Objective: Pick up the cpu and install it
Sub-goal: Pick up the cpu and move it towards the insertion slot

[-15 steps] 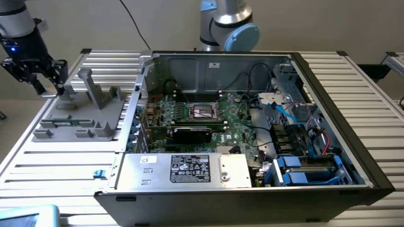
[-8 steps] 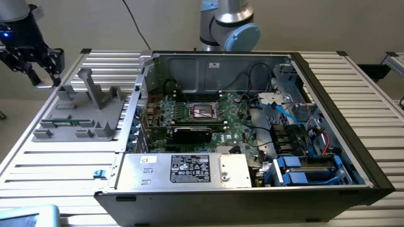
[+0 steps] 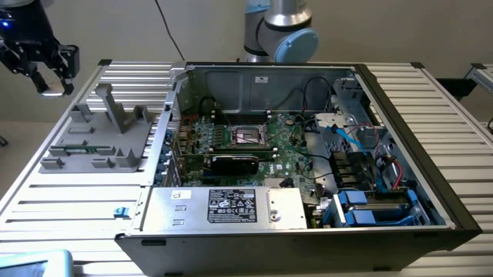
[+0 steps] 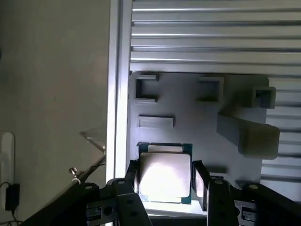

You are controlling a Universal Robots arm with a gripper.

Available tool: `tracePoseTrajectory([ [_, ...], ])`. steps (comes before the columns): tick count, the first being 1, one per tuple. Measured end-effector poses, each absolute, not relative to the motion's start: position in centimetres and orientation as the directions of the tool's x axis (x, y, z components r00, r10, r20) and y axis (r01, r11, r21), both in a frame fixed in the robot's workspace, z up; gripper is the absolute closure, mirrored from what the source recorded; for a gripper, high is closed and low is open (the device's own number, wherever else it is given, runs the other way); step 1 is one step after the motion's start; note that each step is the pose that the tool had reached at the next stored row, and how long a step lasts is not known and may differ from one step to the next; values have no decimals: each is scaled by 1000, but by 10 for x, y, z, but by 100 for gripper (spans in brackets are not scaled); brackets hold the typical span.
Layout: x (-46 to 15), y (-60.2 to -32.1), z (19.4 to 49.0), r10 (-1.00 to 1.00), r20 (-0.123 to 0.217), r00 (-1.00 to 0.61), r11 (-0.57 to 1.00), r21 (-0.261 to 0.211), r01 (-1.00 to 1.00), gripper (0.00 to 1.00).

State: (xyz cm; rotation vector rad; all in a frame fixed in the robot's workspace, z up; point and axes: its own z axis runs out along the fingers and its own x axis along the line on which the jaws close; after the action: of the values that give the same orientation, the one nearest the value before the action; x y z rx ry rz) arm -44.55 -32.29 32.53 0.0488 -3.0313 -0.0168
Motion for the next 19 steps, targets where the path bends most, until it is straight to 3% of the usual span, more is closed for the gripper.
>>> tracePoseTrajectory([
  [19, -379, -325, 382, -33, 159, -987, 999, 14, -31, 45],
])
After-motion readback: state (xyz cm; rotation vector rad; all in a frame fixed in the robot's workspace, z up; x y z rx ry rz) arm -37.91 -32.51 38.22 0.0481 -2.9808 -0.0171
